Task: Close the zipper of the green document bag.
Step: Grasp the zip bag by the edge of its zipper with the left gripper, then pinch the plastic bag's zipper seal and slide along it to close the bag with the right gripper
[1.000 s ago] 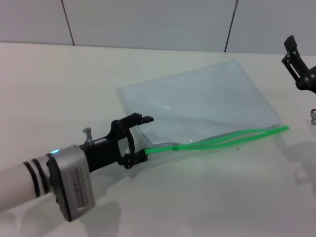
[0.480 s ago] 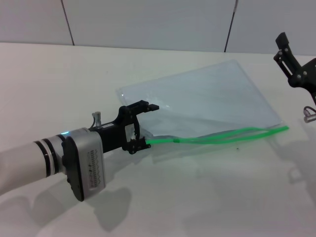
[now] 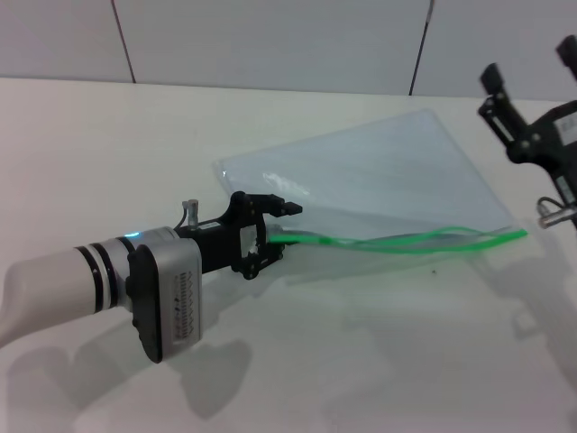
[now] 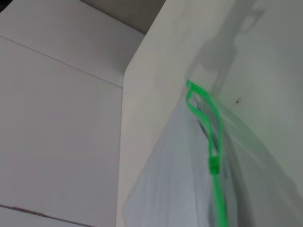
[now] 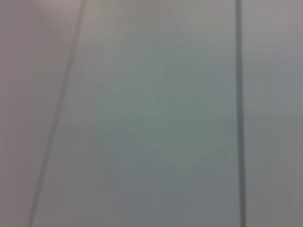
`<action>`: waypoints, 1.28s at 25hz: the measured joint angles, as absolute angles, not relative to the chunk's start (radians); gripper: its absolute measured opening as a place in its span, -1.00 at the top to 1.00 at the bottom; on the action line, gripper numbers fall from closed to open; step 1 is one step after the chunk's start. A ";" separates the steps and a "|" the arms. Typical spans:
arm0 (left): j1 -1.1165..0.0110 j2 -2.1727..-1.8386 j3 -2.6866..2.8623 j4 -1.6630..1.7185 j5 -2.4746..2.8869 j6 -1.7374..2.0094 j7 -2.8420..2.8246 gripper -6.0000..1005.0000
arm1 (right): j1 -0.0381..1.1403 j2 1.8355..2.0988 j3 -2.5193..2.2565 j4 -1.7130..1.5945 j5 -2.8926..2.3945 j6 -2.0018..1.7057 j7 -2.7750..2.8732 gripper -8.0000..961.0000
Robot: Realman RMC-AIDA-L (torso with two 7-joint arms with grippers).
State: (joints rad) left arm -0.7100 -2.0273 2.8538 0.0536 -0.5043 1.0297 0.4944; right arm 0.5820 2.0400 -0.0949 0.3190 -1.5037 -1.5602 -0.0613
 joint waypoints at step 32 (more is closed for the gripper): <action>-0.691 -2.028 2.847 0.056 -0.535 1.065 0.587 0.88 | 0.737 2.042 -0.204 0.269 -2.061 -1.097 -0.345 -0.34</action>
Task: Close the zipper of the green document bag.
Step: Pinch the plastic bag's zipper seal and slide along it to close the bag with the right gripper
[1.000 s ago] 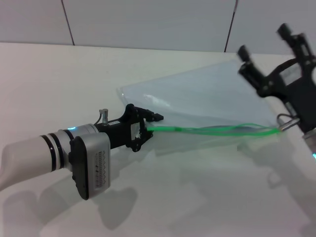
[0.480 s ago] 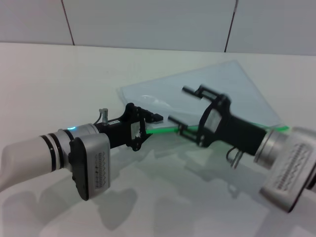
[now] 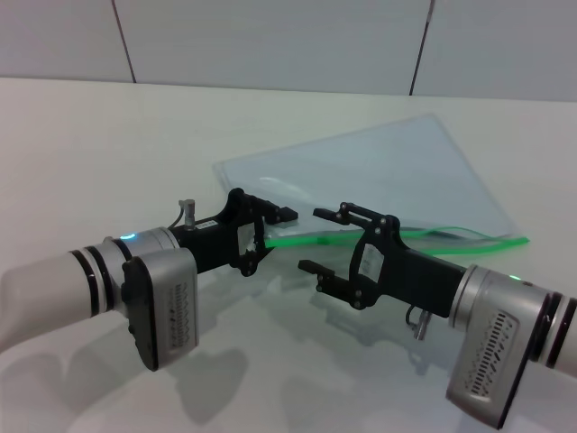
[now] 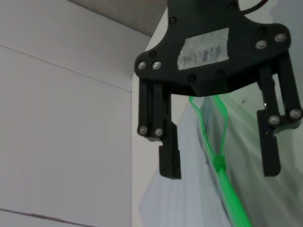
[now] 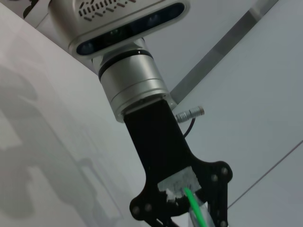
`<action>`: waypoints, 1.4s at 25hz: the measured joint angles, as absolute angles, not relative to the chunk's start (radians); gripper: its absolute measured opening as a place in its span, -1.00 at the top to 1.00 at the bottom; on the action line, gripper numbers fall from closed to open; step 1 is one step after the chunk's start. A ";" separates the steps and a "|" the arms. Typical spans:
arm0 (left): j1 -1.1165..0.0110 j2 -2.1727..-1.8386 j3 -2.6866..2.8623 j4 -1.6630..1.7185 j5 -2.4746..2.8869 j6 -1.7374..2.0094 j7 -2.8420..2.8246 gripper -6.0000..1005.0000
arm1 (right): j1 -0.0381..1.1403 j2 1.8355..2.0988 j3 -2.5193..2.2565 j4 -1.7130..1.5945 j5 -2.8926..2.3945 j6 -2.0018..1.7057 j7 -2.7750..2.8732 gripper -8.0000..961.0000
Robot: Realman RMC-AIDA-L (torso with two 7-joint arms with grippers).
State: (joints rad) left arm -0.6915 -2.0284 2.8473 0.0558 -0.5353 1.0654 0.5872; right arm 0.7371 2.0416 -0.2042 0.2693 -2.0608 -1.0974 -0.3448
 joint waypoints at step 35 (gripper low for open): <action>-0.670 -2.029 2.848 0.057 -0.534 1.106 0.600 0.87 | 0.727 2.045 -0.133 0.335 -2.053 -1.006 -0.565 0.81</action>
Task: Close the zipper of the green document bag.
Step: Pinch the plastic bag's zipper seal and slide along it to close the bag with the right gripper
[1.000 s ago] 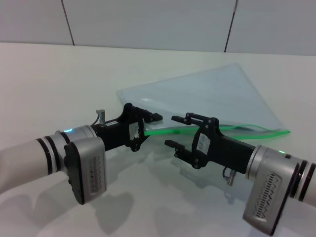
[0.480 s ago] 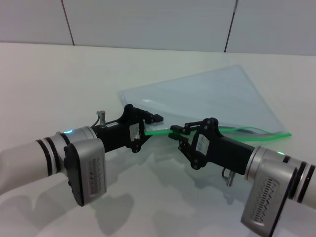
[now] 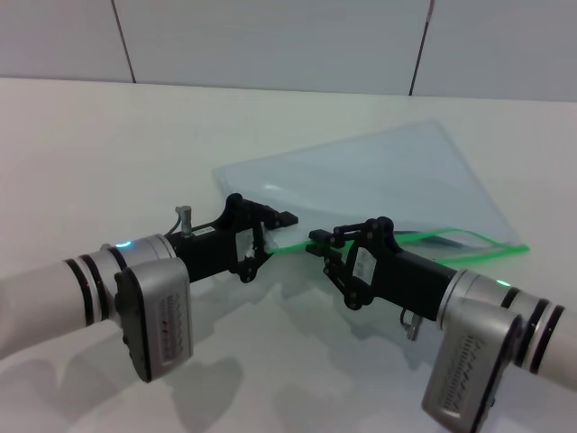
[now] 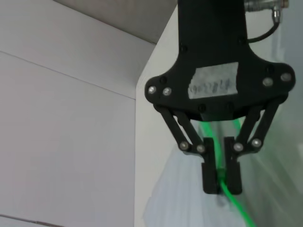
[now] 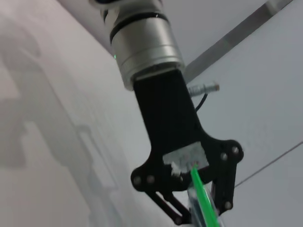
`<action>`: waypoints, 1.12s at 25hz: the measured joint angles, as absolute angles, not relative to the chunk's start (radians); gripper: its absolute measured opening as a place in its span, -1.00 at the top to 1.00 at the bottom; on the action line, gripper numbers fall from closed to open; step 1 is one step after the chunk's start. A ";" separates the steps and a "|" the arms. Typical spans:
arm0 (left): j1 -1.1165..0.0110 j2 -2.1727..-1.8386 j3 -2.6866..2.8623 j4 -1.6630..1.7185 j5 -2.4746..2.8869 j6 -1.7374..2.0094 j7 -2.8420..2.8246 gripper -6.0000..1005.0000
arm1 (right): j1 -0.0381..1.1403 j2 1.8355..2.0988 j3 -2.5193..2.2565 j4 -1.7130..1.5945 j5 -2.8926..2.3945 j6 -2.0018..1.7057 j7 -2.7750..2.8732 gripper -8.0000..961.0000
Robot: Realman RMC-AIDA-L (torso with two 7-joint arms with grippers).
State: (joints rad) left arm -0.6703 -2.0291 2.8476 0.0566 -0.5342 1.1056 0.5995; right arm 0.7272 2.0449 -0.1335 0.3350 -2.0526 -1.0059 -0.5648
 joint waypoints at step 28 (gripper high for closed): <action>-0.623 -2.028 2.846 0.054 -0.540 1.160 0.614 0.87 | 0.559 2.039 0.190 0.293 -2.034 -0.957 -0.689 0.75</action>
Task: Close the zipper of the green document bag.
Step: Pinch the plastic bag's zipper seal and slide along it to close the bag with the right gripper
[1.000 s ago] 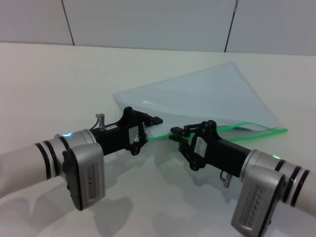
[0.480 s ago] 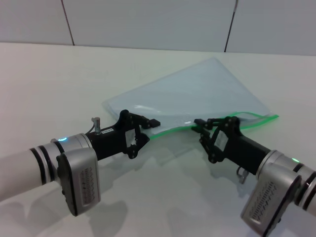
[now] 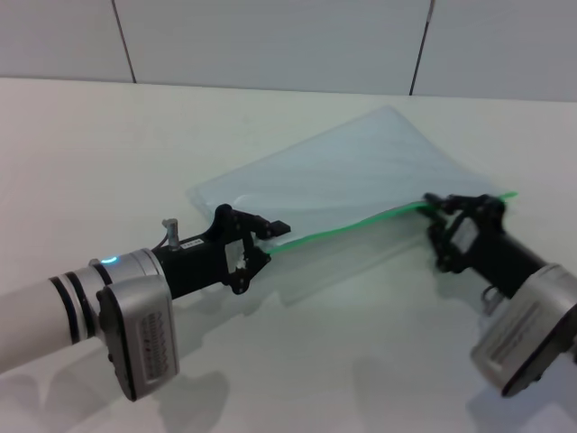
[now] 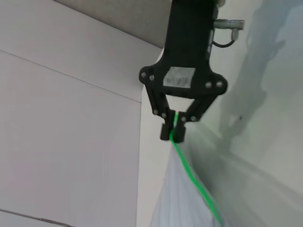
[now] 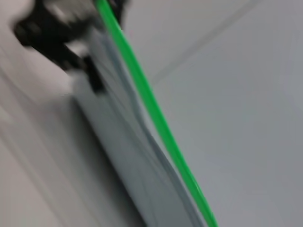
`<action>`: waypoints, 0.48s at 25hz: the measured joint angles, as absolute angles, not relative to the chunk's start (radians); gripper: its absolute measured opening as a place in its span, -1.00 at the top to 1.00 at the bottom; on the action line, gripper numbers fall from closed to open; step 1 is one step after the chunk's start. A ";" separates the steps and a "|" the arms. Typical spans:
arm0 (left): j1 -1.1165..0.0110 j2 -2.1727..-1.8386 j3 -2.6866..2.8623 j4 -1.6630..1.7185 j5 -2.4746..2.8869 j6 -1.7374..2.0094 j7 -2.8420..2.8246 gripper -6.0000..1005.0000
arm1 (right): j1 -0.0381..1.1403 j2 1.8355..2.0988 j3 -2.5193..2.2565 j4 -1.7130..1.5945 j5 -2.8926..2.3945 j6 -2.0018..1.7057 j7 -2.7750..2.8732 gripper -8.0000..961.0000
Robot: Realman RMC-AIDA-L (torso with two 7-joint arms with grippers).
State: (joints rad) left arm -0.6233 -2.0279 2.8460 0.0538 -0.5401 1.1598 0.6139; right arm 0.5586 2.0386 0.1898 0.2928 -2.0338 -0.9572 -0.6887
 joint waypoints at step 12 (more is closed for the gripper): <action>-0.612 -2.028 2.845 0.054 -0.540 1.159 0.614 0.86 | 0.546 2.039 0.218 0.206 -1.787 -0.940 -0.692 0.71</action>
